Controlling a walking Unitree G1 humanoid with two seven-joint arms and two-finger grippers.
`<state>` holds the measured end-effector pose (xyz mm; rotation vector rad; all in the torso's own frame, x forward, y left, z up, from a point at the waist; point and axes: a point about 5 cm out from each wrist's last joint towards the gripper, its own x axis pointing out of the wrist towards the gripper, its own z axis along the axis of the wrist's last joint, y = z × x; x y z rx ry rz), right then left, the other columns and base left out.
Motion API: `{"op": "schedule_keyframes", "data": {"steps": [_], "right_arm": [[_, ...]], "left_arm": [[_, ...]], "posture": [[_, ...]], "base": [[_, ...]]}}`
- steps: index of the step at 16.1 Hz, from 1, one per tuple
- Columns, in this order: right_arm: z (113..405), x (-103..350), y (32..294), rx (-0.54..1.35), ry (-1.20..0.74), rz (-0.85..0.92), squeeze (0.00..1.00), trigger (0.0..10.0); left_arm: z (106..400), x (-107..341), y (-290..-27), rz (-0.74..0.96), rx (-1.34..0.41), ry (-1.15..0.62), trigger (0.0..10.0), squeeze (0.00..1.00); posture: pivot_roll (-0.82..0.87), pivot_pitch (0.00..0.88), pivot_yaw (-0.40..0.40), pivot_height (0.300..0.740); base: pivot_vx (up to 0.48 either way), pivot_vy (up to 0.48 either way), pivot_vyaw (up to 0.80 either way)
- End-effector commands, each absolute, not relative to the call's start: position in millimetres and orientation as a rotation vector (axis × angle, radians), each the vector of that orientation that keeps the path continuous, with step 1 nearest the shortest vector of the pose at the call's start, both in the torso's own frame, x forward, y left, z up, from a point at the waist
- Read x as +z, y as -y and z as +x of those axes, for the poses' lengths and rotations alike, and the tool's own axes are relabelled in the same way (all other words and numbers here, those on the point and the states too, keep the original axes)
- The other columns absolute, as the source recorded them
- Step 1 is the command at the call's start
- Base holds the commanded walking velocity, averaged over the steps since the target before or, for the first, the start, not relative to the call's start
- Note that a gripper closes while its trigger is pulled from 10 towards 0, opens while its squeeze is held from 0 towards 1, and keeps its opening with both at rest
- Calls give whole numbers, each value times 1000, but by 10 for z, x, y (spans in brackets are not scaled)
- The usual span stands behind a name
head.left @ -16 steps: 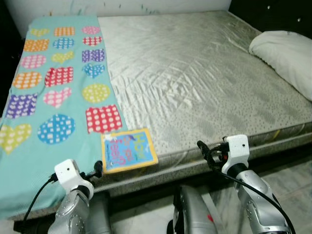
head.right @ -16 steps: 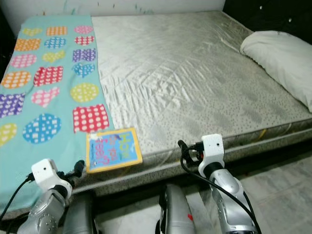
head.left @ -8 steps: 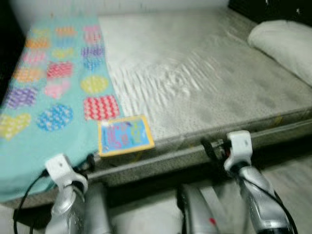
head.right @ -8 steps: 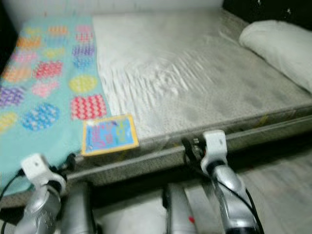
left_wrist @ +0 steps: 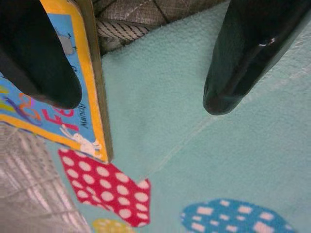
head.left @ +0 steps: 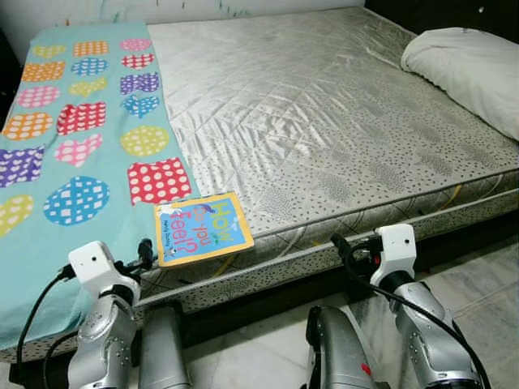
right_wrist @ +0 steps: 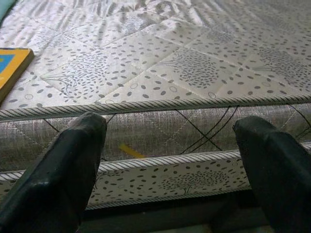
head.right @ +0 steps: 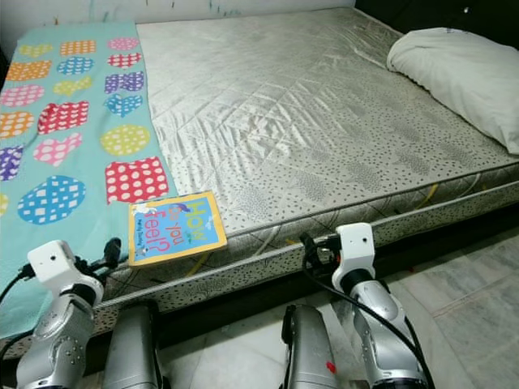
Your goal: Clean up the room
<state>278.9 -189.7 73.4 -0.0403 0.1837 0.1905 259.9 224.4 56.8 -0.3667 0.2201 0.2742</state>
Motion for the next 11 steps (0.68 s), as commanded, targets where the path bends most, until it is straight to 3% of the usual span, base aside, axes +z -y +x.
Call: {"op": "schedule_keyframes", "data": {"steps": [1,11], "right_arm": [[2774,710,1917,187,-191,-44,0,10000],[2788,706,1912,198,-192,-57,0,10000]], "left_arm": [[2601,588,-2227,-358,259,-208,10000,0],[2573,563,-2203,-367,251,-208,10000,0]], "posture": [[-138,74,-32,509],[-134,72,-39,509]], "base": [[247,0,0],[302,0,0]]}}
